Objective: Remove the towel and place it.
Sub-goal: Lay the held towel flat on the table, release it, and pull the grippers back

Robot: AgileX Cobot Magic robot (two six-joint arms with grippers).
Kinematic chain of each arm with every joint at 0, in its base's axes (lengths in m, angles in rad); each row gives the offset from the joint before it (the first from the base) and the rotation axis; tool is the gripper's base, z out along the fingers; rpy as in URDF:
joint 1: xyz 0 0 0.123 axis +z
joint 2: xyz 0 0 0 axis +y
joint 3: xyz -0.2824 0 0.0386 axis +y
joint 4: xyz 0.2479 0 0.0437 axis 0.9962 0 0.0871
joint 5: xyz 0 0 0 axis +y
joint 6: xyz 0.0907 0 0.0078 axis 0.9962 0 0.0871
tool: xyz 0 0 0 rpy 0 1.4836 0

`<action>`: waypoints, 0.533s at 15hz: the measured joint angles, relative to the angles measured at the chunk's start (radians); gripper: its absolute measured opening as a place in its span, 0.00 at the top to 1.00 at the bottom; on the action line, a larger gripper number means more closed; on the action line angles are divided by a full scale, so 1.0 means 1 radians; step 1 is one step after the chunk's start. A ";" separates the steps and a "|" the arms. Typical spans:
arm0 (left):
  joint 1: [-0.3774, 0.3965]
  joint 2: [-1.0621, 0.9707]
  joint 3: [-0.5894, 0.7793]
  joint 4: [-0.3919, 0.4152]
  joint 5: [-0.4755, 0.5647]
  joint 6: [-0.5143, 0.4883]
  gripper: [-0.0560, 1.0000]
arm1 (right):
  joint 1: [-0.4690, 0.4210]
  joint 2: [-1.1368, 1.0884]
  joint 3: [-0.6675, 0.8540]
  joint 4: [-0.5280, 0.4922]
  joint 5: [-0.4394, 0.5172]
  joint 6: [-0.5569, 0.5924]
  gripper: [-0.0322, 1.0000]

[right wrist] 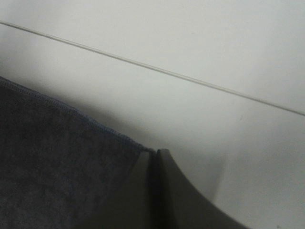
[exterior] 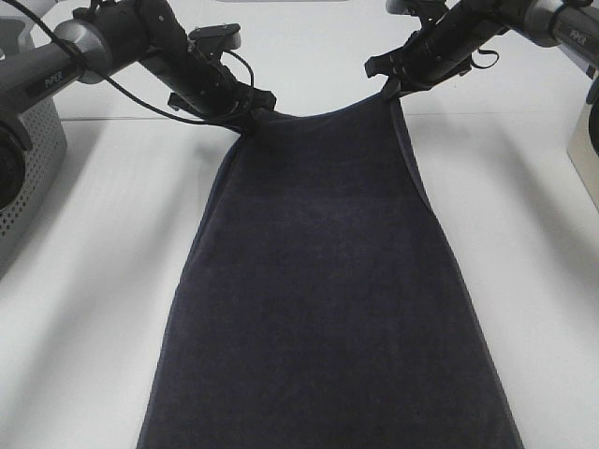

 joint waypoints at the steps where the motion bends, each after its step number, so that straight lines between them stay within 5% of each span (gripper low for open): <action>1: 0.004 0.001 -0.010 0.006 -0.022 0.016 0.93 | 0.000 0.000 0.000 0.000 -0.024 -0.016 0.96; 8: 0.009 0.001 -0.015 0.014 -0.261 0.100 0.93 | 0.000 0.000 0.000 0.039 -0.219 -0.084 0.96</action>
